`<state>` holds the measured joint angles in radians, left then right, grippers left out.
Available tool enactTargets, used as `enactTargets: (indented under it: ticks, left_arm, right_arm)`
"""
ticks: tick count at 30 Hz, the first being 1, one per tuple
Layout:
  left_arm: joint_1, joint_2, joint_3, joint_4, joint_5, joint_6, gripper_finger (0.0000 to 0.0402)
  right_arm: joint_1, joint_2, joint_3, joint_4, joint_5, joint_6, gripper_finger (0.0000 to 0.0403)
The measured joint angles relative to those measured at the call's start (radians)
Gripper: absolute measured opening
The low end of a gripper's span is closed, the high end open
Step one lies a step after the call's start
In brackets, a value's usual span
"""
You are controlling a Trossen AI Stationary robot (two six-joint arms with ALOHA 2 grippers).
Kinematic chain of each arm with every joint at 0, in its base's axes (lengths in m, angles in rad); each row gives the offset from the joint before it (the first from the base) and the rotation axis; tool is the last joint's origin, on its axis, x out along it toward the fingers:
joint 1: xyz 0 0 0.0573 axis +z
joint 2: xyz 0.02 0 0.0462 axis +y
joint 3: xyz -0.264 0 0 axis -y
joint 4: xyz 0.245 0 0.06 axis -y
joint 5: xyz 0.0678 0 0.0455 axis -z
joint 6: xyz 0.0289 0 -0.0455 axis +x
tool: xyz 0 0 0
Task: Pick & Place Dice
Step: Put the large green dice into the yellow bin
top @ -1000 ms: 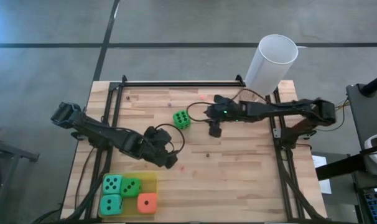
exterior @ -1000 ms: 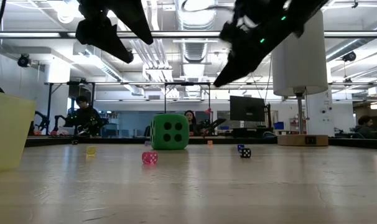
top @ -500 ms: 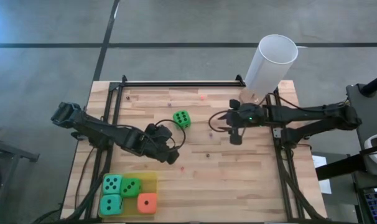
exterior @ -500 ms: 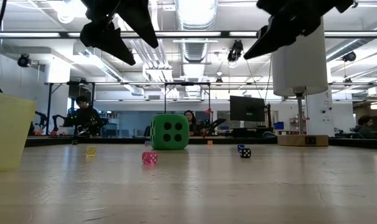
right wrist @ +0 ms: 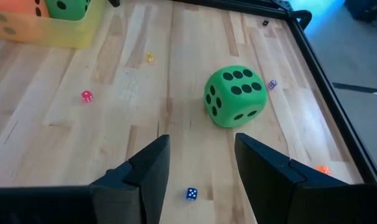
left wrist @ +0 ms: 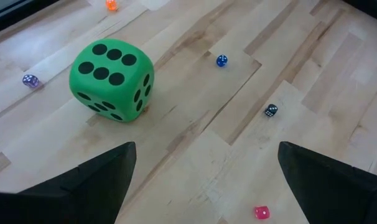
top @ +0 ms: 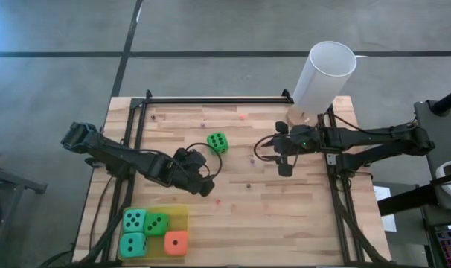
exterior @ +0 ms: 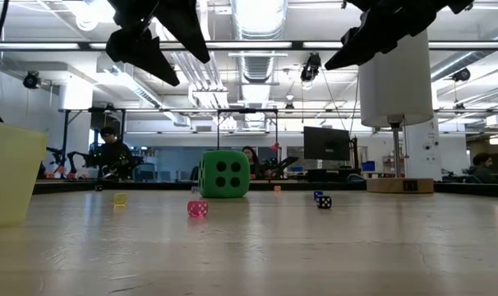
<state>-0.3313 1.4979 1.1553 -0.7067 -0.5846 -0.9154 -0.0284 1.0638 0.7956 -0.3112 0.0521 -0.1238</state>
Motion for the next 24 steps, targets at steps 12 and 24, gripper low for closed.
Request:
enactTargets:
  ticks: [12, 24]
  left_arm:
    - [0.000, 0.000, 0.000, 0.000, 0.000, 0.000, 0.0395]
    - [0.095, 0.000, 0.000, 0.000, 0.050, 0.048, 0.0395]
  right_arm:
    - [0.000, 0.000, 0.000, 0.000, 0.000, -0.007, 0.0180]
    - [0.000, 0.000, 0.000, 0.000, 0.000, -0.007, 0.0180]
